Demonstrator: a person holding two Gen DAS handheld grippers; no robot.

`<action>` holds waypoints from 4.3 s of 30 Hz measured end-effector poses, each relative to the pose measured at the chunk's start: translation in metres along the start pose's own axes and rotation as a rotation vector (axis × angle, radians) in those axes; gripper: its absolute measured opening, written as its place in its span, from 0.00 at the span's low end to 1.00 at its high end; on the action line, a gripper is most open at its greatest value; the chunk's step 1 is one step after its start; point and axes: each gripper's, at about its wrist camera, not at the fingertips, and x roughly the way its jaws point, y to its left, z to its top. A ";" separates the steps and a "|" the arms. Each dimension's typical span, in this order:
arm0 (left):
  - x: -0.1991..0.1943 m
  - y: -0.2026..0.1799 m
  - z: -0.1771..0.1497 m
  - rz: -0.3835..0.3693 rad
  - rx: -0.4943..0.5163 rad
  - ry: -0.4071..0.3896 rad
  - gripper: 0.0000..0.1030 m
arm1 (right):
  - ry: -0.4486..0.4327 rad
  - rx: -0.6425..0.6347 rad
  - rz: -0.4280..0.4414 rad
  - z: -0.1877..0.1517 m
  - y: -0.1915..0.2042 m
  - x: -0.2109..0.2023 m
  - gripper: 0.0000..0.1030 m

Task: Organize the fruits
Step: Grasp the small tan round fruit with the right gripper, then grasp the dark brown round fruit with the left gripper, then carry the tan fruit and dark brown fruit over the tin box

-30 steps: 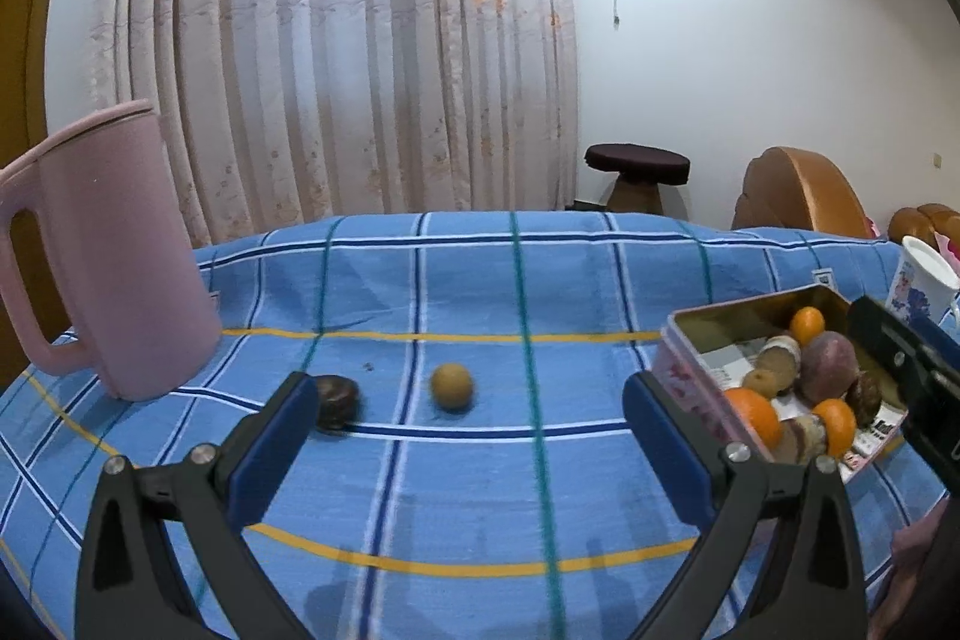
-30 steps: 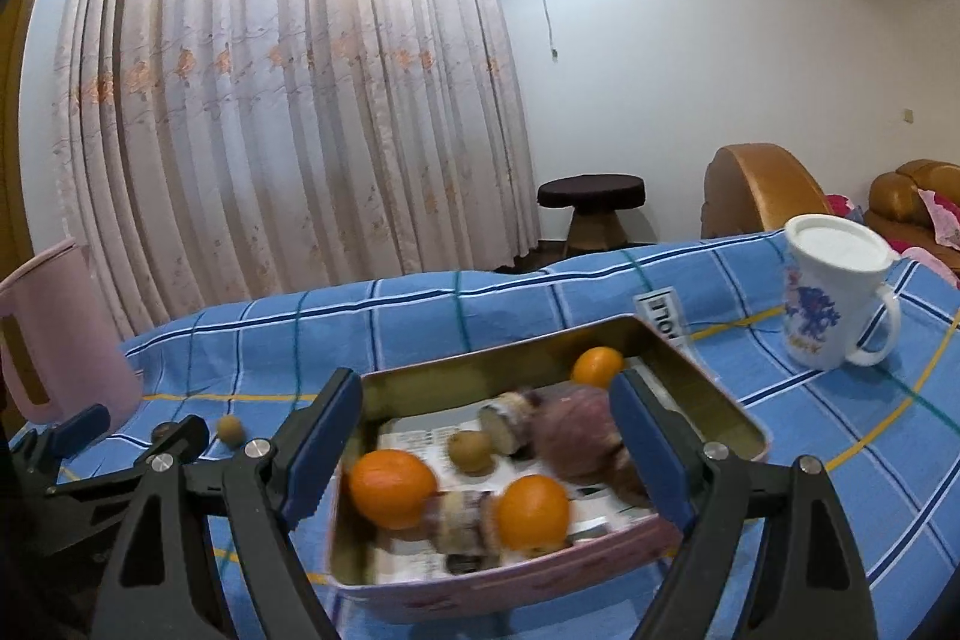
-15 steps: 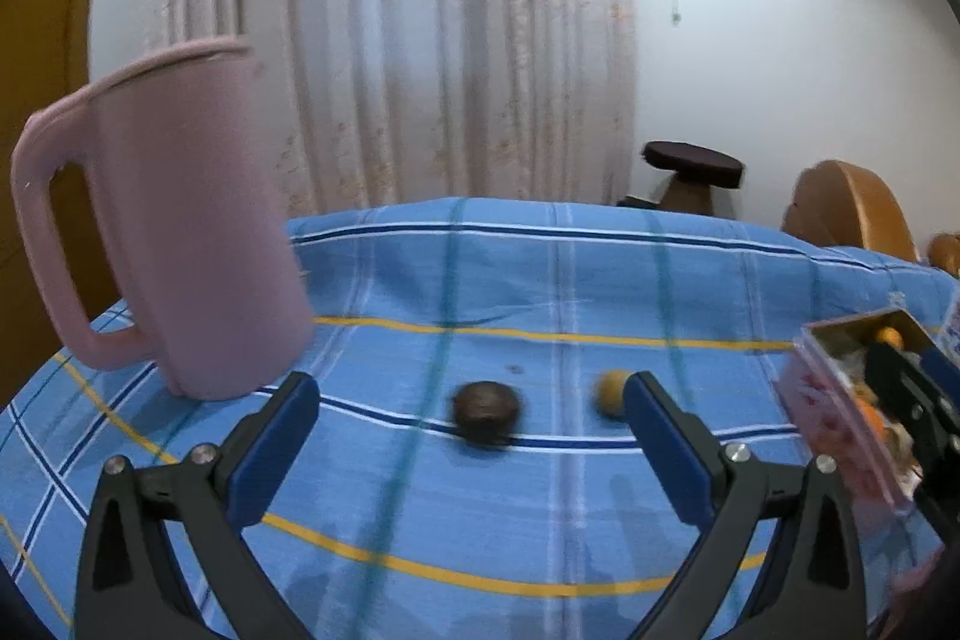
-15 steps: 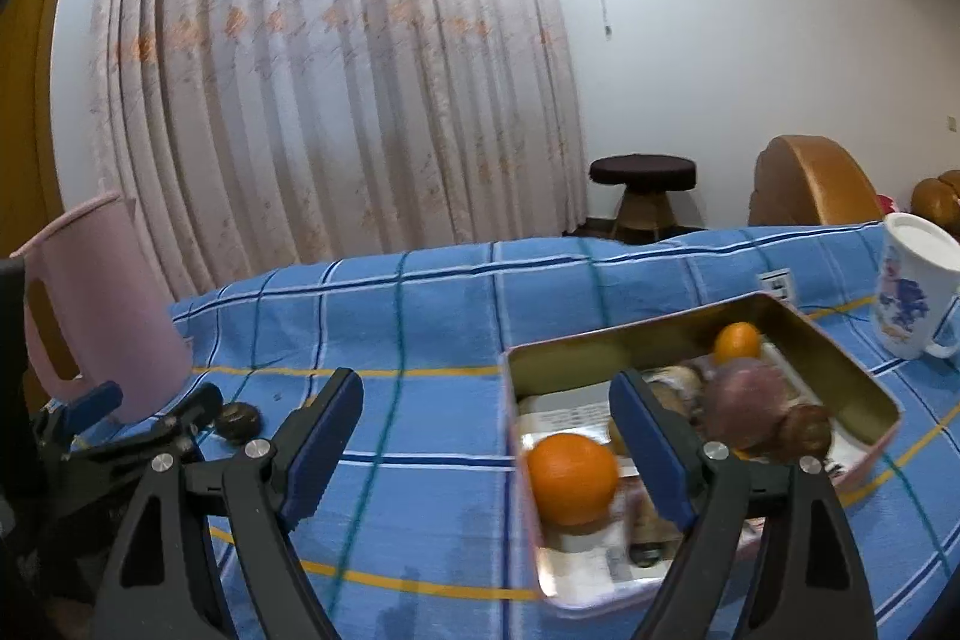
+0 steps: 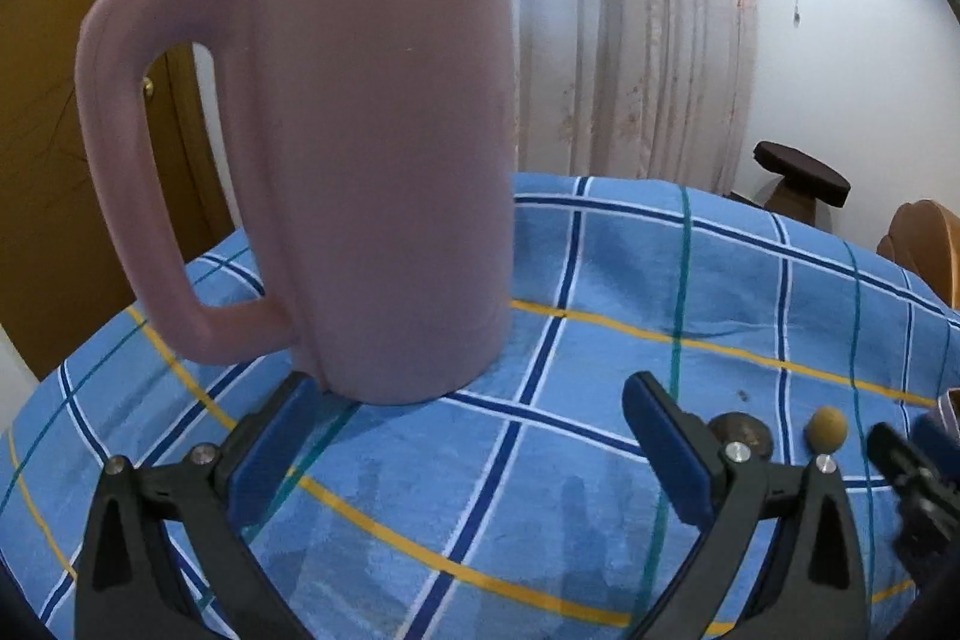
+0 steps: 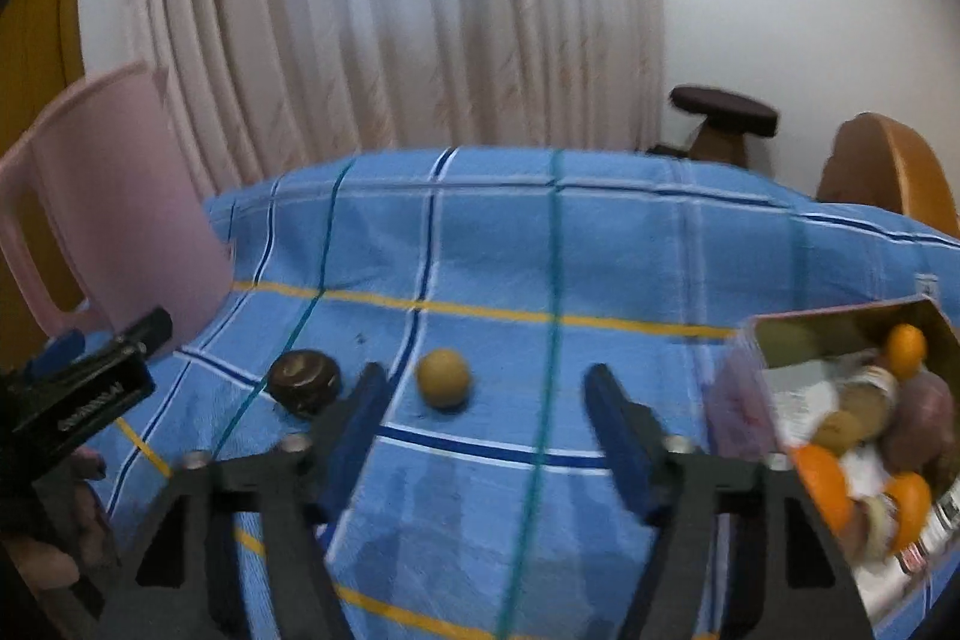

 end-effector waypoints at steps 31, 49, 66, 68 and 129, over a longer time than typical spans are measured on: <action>0.001 -0.073 -0.003 -0.307 0.155 0.121 0.93 | -0.141 -0.009 -0.039 -0.020 -0.016 -0.055 0.27; 0.033 -0.117 -0.008 -0.295 0.259 0.247 0.40 | -0.104 0.013 0.000 -0.026 -0.017 -0.048 0.27; -0.032 -0.077 -0.016 -0.189 0.146 -0.027 0.40 | -0.210 -0.055 -0.032 -0.030 -0.001 -0.069 0.27; -0.033 -0.075 -0.018 -0.191 0.140 -0.028 0.40 | -0.216 -0.061 -0.038 -0.032 -0.001 -0.072 0.28; -0.106 -0.167 -0.054 -0.360 0.185 -0.075 0.40 | -0.296 0.000 -0.105 -0.050 -0.112 -0.144 0.27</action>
